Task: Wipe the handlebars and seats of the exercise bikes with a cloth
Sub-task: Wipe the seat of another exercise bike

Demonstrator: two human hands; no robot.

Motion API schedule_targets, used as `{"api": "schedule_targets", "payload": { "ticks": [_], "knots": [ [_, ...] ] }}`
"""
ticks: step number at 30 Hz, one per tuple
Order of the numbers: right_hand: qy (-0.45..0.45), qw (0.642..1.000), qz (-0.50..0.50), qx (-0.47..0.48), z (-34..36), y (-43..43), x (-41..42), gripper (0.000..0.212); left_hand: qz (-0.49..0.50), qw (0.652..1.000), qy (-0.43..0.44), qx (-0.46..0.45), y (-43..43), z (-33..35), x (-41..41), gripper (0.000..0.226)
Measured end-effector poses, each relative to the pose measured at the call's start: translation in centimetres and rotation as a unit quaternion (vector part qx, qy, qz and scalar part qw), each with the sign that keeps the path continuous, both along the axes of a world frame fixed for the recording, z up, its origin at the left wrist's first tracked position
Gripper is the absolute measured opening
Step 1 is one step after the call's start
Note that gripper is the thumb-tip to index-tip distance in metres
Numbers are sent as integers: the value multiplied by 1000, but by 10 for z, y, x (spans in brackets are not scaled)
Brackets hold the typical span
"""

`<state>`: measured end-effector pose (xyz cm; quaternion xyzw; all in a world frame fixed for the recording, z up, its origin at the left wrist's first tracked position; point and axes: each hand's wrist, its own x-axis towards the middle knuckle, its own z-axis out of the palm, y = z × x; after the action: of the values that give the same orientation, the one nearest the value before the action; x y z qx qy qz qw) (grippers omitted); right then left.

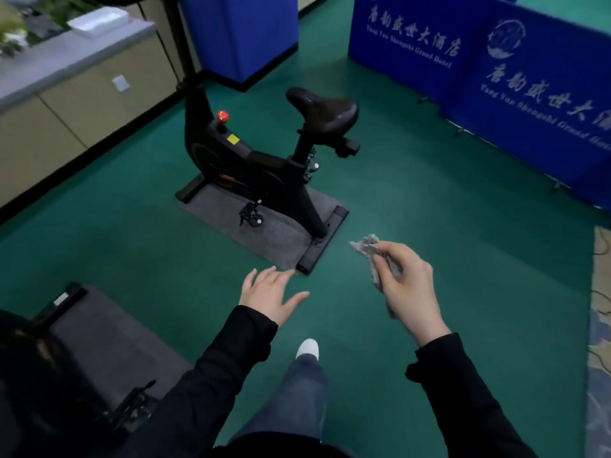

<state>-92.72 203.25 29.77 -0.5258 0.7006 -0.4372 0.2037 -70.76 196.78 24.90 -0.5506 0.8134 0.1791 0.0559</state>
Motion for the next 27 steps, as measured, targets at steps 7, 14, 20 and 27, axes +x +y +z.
{"api": "schedule_targets", "payload": {
  "ticks": [7, 14, 20, 27],
  "knots": [
    [52, 998, 13, 13, 7, -94, -20, 12, 7, 1000, 19, 7, -101, -8, -31, 62],
    [60, 996, 39, 55, -5, -147, -44, 10, 18, 999, 19, 28, -147, -17, -55, 62],
    [43, 995, 63, 65, -11, -181, -89, 10, 40, 998, 15, 45, -172, -18, -92, 63],
    [40, 995, 83, 50, -6, -223, -199, 11, 61, 995, 60, 41, -209, -7, -204, 62]
  ]
}}
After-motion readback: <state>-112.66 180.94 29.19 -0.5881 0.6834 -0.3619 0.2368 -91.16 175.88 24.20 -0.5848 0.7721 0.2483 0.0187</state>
